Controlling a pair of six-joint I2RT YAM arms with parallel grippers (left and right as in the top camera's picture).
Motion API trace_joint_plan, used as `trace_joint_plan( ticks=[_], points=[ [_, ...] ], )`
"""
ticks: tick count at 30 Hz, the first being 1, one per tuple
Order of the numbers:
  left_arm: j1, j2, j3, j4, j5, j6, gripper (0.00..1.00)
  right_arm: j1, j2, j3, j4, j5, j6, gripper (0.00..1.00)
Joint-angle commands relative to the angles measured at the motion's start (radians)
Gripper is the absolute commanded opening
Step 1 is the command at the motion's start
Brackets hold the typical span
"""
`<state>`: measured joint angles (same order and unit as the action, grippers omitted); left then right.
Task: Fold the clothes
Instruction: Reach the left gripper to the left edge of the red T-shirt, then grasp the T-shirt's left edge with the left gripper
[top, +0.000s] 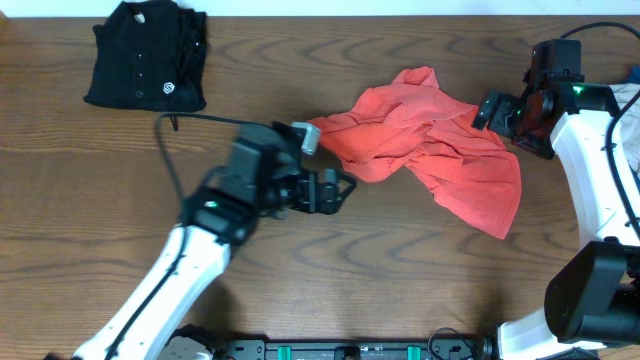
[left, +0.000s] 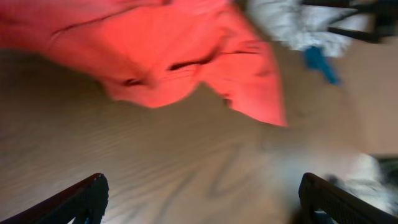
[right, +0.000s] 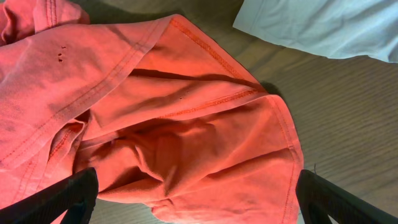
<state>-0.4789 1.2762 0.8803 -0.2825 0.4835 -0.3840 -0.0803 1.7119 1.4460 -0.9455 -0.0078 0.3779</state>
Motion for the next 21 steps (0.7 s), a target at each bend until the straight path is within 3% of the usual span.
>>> trace_joint_plan(
  ticks=[1, 4, 9, 21],
  points=[
    [-0.055, 0.069, 0.047, 0.035, -0.311, -0.157, 0.98, -0.006, 0.009, -0.001, -0.003, 0.004, -0.013, 0.99],
    [-0.057, 0.152, 0.056, 0.110, -0.312, -0.256, 0.98, -0.006, 0.009, -0.001, -0.008, 0.004, -0.013, 0.99],
    [-0.058, 0.296, 0.089, 0.230, -0.297, -0.323, 0.98, -0.006, 0.009, -0.001, -0.008, 0.004, -0.013, 0.99],
    [-0.109, 0.504, 0.285, 0.150, -0.322, -0.461, 0.98, -0.006, 0.009, -0.001, -0.013, 0.004, -0.013, 0.99]
  ],
)
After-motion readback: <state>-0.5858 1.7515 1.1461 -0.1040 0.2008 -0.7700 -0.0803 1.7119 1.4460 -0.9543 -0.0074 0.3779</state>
